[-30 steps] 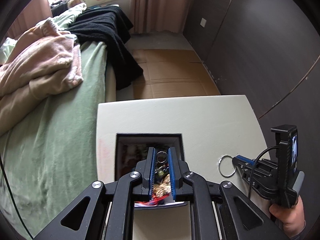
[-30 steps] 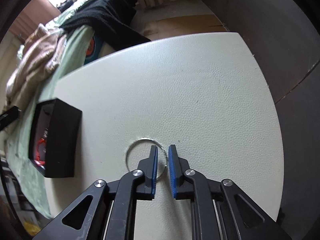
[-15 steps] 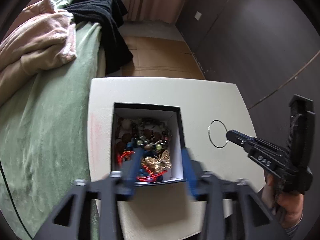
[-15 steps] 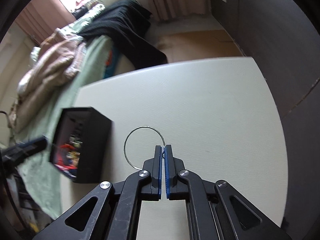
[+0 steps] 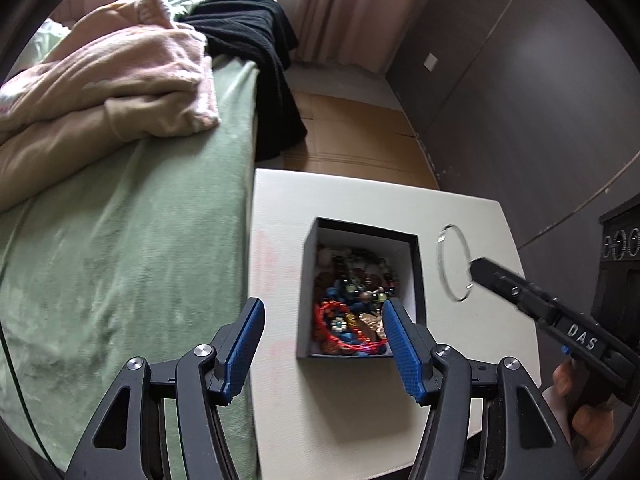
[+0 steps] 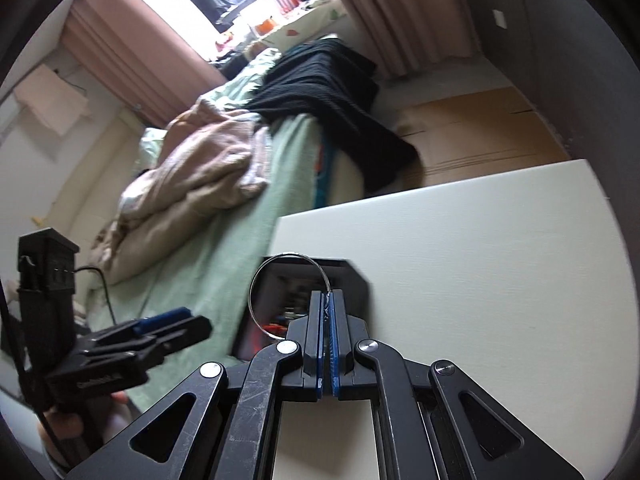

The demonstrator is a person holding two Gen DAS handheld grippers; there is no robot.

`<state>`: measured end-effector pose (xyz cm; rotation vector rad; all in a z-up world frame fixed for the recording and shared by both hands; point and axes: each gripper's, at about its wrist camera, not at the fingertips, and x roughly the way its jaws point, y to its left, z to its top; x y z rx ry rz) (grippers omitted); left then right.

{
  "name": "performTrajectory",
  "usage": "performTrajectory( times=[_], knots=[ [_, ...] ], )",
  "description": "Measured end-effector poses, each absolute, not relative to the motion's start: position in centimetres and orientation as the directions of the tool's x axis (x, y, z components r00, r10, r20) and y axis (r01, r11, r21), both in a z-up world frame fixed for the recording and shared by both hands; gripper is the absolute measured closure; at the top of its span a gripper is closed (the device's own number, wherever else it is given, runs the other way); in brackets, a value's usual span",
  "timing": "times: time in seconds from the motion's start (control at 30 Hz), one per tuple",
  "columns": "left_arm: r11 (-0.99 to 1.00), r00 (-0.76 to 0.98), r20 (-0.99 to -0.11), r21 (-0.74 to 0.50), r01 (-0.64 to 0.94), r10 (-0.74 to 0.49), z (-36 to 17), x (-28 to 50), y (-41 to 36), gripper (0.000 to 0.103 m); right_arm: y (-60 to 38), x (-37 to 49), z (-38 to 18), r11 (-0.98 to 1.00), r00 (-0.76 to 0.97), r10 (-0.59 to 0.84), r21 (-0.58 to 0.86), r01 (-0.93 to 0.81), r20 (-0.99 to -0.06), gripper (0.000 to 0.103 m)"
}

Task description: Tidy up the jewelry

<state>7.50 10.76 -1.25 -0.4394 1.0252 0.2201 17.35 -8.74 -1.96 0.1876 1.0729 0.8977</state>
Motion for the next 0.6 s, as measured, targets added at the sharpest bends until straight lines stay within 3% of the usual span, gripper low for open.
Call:
performTrajectory(
  times=[0.13,0.2,0.23,0.6],
  knots=[
    [0.885,0.514,-0.858,-0.249,-0.394,-0.012,-0.7,6.7,11.2,0.041,-6.1,17.1,-3.2,0.632,0.084,0.699,0.558,-0.537,-0.710,0.095],
    [0.883,0.519,-0.855,-0.251,-0.396,-0.010,-0.3,6.3,11.2,0.041,-5.8,17.1,-4.3,0.662,0.063,0.660,0.540,-0.520,-0.748,0.055],
    [0.884,0.522,-0.853,-0.252,-0.395,-0.010,-0.2,6.1,11.0,0.041,-6.2,17.1,-4.5,0.675,0.078,0.656,0.537,-0.506,-0.750,0.049],
    [0.891,0.554,-0.833,-0.240,-0.386,0.016,0.9,5.0,9.0,0.041,-12.4,17.7,-3.9,0.740,0.158,0.639,0.545,-0.393,-0.753,0.048]
  ],
)
